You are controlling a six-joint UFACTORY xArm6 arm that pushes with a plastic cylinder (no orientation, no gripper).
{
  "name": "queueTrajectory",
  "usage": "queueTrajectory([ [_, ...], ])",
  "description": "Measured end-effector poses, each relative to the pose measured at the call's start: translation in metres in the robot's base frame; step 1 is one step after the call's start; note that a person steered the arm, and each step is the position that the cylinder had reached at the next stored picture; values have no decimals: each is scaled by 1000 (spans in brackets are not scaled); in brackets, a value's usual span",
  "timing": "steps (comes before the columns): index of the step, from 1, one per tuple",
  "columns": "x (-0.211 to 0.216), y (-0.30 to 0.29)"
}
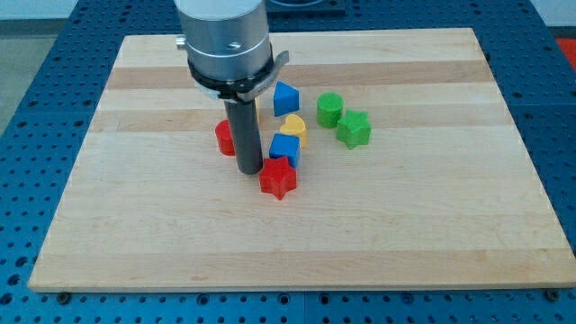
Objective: Separate the blue cube from the other two blocks
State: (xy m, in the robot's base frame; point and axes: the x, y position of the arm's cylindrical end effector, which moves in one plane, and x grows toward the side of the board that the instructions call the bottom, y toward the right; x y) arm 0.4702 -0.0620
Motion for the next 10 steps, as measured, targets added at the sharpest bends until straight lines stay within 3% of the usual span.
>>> queueTrajectory([
  [5,-20,2],
  [10,-9,48],
])
